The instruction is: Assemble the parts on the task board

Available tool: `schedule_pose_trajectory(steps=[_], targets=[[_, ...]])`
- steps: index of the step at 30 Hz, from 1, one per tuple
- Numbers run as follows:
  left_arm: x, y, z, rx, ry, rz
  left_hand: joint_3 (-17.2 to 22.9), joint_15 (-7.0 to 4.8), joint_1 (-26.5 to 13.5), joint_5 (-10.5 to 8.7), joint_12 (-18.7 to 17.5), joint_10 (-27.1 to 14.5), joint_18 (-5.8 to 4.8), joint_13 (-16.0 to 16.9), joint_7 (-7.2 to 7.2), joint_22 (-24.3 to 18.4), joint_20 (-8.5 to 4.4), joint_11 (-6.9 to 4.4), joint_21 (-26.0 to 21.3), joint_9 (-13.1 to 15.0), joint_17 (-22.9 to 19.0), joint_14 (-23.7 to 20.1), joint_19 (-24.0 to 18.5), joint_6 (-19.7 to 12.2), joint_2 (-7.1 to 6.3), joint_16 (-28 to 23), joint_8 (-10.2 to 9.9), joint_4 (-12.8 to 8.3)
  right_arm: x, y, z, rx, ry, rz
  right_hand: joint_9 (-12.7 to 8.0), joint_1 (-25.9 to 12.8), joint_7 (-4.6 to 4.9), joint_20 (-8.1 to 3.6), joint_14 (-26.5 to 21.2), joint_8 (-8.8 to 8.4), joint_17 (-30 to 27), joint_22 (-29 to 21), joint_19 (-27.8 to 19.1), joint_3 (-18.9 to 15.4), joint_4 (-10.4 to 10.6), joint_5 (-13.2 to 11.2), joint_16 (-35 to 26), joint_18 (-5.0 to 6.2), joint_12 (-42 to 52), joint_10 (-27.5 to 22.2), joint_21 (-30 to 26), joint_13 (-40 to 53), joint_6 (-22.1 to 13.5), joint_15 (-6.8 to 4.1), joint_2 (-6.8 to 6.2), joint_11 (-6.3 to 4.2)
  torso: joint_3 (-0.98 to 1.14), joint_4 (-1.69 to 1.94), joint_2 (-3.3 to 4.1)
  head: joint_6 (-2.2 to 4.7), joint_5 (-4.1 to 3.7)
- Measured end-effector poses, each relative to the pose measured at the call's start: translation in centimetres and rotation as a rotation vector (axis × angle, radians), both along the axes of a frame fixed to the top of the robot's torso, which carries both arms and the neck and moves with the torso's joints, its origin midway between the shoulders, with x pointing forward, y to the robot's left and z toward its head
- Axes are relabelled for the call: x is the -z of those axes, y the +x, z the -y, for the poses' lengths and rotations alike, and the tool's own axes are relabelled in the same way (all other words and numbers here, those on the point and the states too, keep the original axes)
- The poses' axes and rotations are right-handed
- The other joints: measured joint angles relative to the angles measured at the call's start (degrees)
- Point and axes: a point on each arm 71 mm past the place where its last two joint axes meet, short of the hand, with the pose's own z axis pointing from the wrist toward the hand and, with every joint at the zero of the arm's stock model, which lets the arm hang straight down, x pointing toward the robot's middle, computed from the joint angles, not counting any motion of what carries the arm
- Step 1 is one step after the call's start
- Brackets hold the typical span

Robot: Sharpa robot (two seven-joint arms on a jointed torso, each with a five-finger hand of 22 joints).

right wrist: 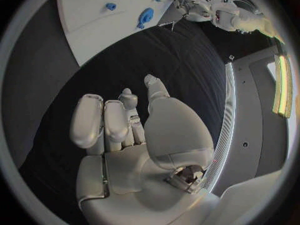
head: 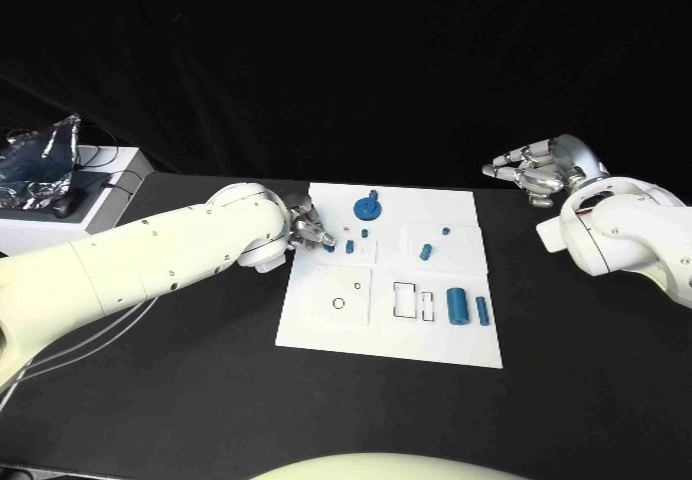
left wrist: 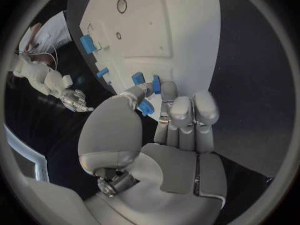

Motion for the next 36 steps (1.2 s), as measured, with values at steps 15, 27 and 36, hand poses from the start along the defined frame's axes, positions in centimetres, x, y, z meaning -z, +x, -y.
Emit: schedule_pose_trajectory(steps=[15,27,36], targets=[[0.0,-0.2,0.2,0.005,0.002,0.009,0.2,0.00,0.0,-0.20,0.0,0.1,0.00,0.0,0.09,0.0,0.00,-0.09,0.0,0.1,0.0,0.0,0.0,-0.1,0.00,0.0,0.0,0.2,0.0,0.0,0.0,0.000,0.000,0.000,0.0,0.0,-0.01,0.00,0.0,0.00,0.0,0.0,0.0,0.0,0.0,0.0,0.0,0.00,0.0,0.1,0.0,0.0,0.0,0.00,0.00,0.06,0.00,-0.01,-0.05,-0.14,-0.06],[0.6,-1.8,-0.3,0.002,-0.034,0.032,0.4,0.10,0.0,0.00,0.0,0.3,-0.01,0.0,-0.01,0.0,-0.01,-0.07,0.1,0.1,0.0,0.1,0.0,0.0,0.00,0.0,0.0,0.4,0.0,-0.1,0.3,0.004,-0.001,0.000,0.0,0.0,-0.02,0.00,0.0,0.00,0.0,0.0,0.0,0.0,0.0,0.0,0.0,0.00,0.0,0.1,0.0,0.0,0.0,0.00,0.00,0.07,-0.04,0.05,-0.08,-0.29,-0.23],[1.4,-2.9,-1.5,-0.048,-0.086,0.080,0.6,0.19,0.0,0.00,0.0,0.6,0.00,-0.1,-0.20,0.0,0.20,-0.17,0.4,0.1,-0.1,0.2,0.2,0.2,0.00,0.0,0.0,0.6,0.0,-0.1,0.5,0.009,-0.002,0.000,0.0,0.0,-0.10,0.00,0.0,0.00,0.0,0.0,0.0,0.0,0.0,0.0,0.0,0.00,0.0,0.1,0.0,0.0,-0.1,0.00,0.00,0.07,-0.01,0.11,-0.15,-0.42,-0.25]])
